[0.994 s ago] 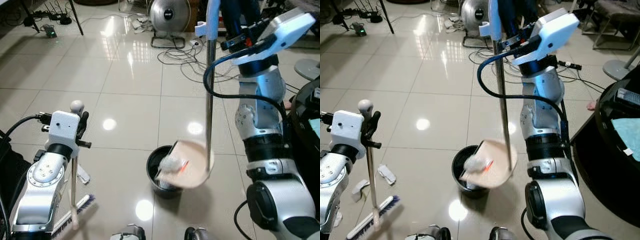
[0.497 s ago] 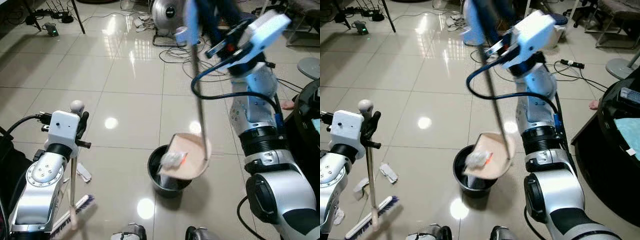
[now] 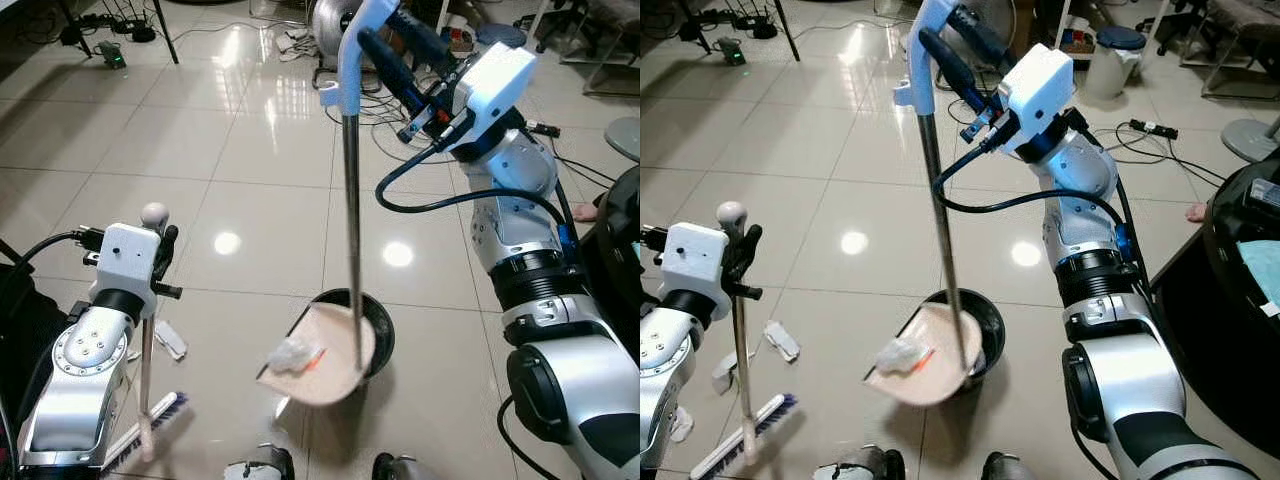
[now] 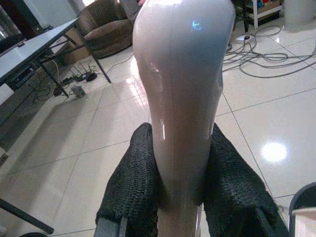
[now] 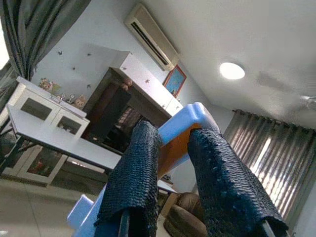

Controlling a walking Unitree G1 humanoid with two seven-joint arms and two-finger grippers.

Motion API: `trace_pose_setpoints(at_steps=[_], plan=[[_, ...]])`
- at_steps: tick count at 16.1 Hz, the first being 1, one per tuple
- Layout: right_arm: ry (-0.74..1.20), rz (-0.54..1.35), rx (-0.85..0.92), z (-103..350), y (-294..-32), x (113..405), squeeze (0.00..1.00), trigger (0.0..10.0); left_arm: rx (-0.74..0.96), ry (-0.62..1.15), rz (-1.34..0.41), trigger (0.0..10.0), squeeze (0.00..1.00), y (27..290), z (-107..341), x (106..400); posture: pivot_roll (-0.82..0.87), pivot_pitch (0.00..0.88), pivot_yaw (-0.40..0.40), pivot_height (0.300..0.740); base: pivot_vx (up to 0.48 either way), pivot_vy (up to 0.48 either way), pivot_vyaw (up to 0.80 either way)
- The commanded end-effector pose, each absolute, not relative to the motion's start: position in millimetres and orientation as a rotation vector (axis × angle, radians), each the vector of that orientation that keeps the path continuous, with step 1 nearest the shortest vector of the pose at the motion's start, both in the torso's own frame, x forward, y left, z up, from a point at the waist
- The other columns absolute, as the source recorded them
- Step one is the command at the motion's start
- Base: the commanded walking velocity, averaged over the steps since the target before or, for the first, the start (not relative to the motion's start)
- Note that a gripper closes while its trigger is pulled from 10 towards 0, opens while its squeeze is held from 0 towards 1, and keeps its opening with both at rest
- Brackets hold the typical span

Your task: Sweep floor

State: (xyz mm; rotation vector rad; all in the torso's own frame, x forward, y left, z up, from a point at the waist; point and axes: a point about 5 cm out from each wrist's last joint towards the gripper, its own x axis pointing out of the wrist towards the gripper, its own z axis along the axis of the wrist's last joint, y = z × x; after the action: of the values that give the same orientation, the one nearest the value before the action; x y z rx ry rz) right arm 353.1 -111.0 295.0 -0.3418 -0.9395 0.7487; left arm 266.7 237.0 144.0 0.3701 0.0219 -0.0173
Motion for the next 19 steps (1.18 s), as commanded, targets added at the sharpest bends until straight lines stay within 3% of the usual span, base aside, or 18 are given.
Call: trace_pose_setpoints(at_steps=[1, 9, 19], plan=[[-1.012, 0.721, -0.369, 312.9, -115.4, 351.4, 0.0, 10.0, 0.392, 0.003, -0.022, 10.0, 0.0, 235.3, 149.4, 268.5, 0.11, 0.148, 0.042, 0.74, 0.0, 0.0, 0.0], [-1.025, 0.66, -0.363, 323.5, -129.7, 353.4, 0.0, 10.0, 0.39, 0.002, -0.026, 10.0, 0.0, 233.3, 150.0, 271.4, 0.1, 0.151, 0.05, 0.74, 0.0, 0.0, 0.0], [-0.741, 0.743, -0.488, 290.0, -156.9, 353.6, 0.0, 10.0, 0.375, -0.002, -0.048, 10.0, 0.0, 223.3, 147.8, 276.0, 0.08, 0.136, 0.051, 0.74, 0.0, 0.0, 0.0]])
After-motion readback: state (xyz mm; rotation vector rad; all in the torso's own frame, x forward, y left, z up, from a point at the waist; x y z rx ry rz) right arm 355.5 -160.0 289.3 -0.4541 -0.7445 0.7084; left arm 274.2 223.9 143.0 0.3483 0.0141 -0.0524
